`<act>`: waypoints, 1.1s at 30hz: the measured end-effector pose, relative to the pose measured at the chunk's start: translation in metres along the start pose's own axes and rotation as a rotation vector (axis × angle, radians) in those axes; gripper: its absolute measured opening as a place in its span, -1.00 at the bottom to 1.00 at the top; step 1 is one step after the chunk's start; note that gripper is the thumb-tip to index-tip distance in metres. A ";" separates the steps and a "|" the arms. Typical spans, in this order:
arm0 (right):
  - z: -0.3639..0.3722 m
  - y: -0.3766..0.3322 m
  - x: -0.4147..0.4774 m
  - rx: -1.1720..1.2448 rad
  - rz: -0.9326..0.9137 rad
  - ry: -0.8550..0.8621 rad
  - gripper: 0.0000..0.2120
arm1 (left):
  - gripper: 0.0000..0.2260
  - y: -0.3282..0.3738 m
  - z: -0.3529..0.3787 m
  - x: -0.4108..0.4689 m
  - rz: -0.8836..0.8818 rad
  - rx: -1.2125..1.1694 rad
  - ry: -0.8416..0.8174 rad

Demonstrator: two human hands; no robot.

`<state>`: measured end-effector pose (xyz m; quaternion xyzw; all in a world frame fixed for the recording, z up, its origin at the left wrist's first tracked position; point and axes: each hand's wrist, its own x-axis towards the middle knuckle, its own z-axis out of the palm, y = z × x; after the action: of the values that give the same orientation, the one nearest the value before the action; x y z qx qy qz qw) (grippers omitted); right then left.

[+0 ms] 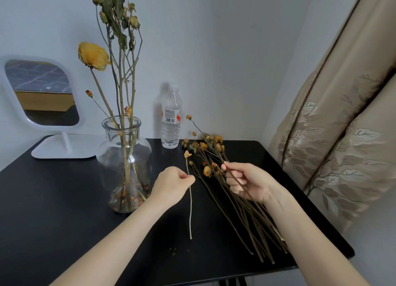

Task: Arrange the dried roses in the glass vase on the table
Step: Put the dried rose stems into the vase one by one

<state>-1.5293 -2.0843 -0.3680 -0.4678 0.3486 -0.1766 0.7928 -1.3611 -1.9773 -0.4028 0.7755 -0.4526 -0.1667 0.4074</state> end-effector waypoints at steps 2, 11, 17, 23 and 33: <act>0.001 0.000 0.000 -0.066 -0.035 0.019 -0.78 | -0.74 0.002 -0.002 0.000 0.005 -0.041 0.009; 0.032 -0.030 -0.007 -0.360 -0.446 0.040 -0.83 | -0.90 0.034 -0.044 -0.005 0.104 -0.238 0.028; 0.079 -0.067 -0.015 -0.369 -0.708 0.048 -0.84 | -0.87 0.057 -0.104 -0.015 0.256 -0.225 0.167; 0.144 -0.112 -0.023 -0.270 -0.924 0.007 -0.85 | -0.89 0.073 -0.182 -0.021 0.369 -0.247 0.355; 0.216 -0.130 -0.016 -0.202 -1.025 0.007 -0.84 | -0.81 0.074 -0.240 -0.013 0.481 -0.242 0.628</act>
<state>-1.3798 -2.0061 -0.1807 -0.6518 0.0929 -0.5091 0.5545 -1.2599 -1.8700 -0.1995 0.6070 -0.4520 0.1258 0.6414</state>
